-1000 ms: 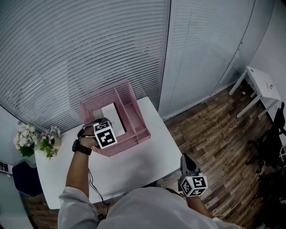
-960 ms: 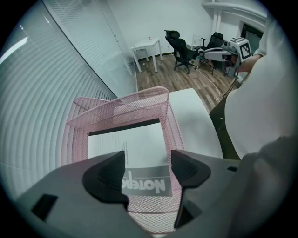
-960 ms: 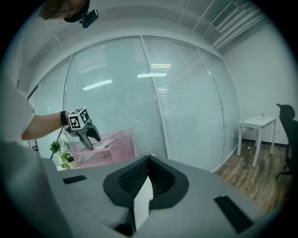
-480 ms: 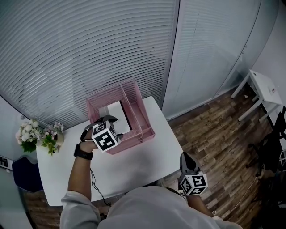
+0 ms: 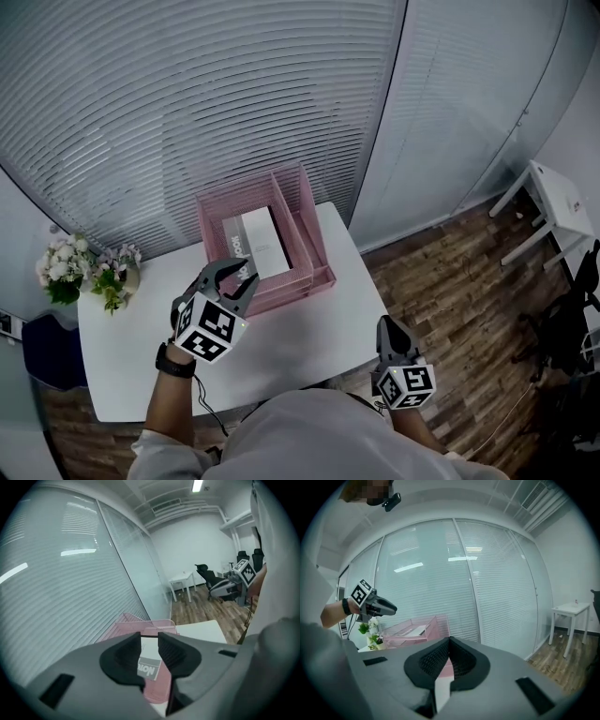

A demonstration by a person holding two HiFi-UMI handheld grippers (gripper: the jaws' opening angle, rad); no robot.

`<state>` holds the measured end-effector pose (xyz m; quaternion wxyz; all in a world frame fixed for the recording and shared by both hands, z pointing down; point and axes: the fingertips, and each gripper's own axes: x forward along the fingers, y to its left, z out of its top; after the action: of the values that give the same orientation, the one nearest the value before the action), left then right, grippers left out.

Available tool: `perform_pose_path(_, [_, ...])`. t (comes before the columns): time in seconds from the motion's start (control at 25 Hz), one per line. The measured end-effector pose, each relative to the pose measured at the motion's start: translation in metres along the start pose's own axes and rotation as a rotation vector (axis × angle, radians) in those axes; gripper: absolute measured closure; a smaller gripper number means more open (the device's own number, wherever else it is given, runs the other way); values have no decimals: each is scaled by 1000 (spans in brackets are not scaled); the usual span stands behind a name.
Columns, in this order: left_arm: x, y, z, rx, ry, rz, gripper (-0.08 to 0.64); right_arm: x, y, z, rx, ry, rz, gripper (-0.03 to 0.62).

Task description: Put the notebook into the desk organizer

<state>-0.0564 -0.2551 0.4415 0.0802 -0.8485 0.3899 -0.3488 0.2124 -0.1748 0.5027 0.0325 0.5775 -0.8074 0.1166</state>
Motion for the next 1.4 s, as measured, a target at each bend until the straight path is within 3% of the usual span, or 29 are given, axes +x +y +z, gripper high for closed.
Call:
perform_pose_path(0.24, [-48,7,-16,-158,-142,122,539,9,25,9,-30,-17,21,580])
perform_pose_path(0.44, [-82,2,-24,-287,-272,176,551,11,38,19,-62,-32,30,580])
perform_pose_path(0.72, [-103,-3,-52,-481,-374,193,551,13,51,22,-84,-40,32,580])
perform_pose_path(1.04, [-112,0,-67,-543,-406,216,551,12,60,20,-93,-39,26,580])
perform_pose_path(1.4, [-112,1,-69,-530,-407,216,551,11,61,17,-88,-40,18,580])
